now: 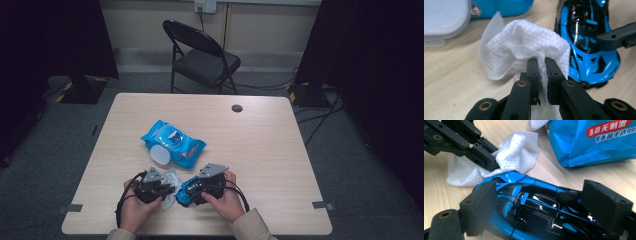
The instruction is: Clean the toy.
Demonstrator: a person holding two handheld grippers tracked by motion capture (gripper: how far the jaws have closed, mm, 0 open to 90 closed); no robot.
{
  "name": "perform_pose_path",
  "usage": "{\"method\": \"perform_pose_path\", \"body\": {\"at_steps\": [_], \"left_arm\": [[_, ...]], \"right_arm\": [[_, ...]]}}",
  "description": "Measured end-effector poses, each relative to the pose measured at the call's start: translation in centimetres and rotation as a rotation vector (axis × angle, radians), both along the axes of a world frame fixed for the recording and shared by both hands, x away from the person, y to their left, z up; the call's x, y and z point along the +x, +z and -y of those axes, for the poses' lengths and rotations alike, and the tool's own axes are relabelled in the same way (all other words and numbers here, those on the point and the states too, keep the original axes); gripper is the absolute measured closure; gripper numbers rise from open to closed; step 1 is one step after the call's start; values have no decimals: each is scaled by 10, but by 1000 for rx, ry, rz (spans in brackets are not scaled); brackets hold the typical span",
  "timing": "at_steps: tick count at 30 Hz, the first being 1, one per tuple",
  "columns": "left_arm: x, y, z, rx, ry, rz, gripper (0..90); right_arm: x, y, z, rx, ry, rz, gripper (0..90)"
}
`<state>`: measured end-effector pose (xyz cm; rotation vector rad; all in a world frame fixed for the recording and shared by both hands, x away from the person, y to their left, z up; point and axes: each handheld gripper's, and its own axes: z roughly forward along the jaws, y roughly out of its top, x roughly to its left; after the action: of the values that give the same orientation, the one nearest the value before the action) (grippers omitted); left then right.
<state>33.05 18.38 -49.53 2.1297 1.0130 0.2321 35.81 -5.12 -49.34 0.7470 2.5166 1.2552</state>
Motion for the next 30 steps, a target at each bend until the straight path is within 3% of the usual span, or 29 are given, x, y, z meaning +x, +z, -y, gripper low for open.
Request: {"method": "perform_pose_path", "body": {"at_steps": [7, 22, 30], "left_arm": [[-3, 0, 4, 16, -19, 17, 834], [-21, 4, 4, 21, -56, -26, 834], [-31, 5, 6, 23, -71, -30, 834]], "right_arm": [[0, 0, 0, -1, 0, 0, 132], [0, 0, 0, -5, 1, -2, 132], [0, 0, -1, -5, -4, -4, 132]]}}
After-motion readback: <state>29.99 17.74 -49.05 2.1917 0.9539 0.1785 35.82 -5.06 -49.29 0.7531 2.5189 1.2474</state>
